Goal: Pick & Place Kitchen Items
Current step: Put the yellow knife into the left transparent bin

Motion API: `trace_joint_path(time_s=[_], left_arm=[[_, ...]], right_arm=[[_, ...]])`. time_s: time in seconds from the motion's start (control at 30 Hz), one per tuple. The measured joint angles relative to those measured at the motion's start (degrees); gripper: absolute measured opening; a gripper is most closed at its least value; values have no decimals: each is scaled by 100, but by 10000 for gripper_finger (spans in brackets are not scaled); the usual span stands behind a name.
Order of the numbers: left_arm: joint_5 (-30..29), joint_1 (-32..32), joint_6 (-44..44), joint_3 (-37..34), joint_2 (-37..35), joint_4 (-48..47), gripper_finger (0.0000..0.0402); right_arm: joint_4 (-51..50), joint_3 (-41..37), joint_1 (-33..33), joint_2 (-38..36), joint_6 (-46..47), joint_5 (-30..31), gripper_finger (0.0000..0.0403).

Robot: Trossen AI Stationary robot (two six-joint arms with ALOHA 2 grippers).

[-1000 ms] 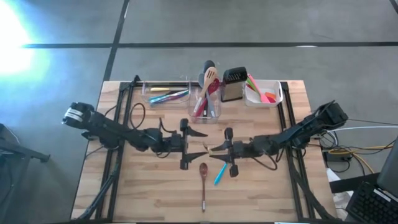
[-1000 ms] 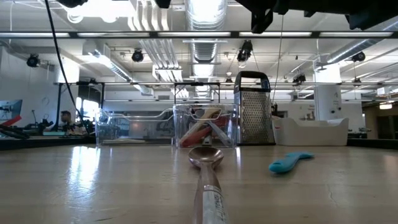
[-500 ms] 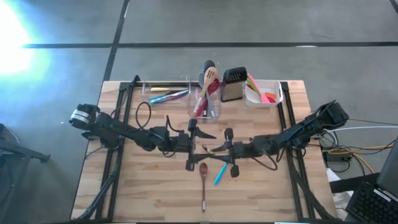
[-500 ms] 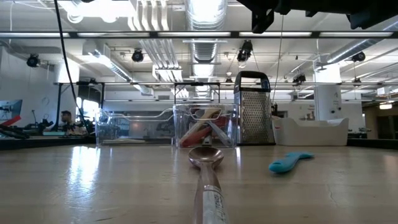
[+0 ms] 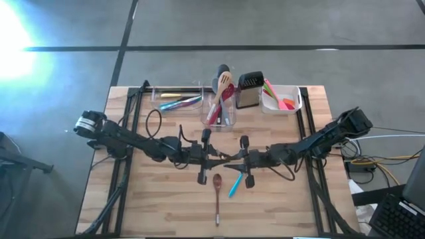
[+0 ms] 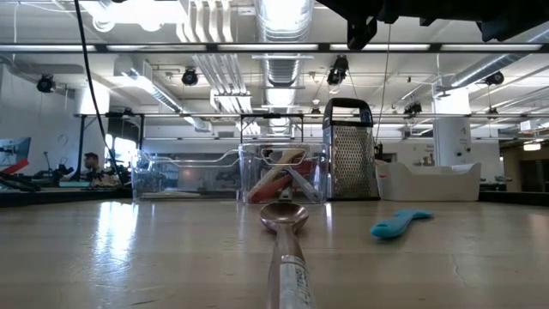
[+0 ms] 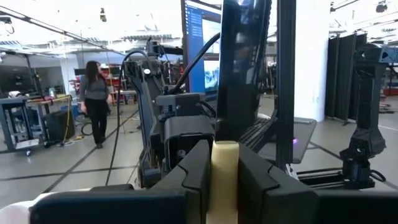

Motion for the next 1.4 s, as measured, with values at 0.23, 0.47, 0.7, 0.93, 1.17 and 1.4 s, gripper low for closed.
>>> trace_joint_path(time_s=[0.23, 0.47, 0.7, 0.93, 1.17, 1.4], left_arm=[[31, 4, -26, 7, -4, -33, 48], [13, 11, -17, 2, -13, -76, 48], [-229, 28, 23, 65, -422, -1346, 48], [-1905, 548, 314, 628, -1366, -5356, 48], [-1978, 2329, 218, 1555, -1605, -8411, 48], [-1427, 4120, 951, 1622, -1468, -8975, 48]], right_arm=[[-9, -2, 2, -2, 203, -23, 63], [-265, 0, 9, -177, 562, -26, 170], [-1981, 2, 11, -933, 1322, -43, 255], [-3061, -93, 11, -1199, 2172, -6, 277], [-2797, -70, -11, -871, 1998, 11, 264], [-2468, -61, -4, -822, 1682, 18, 252]])
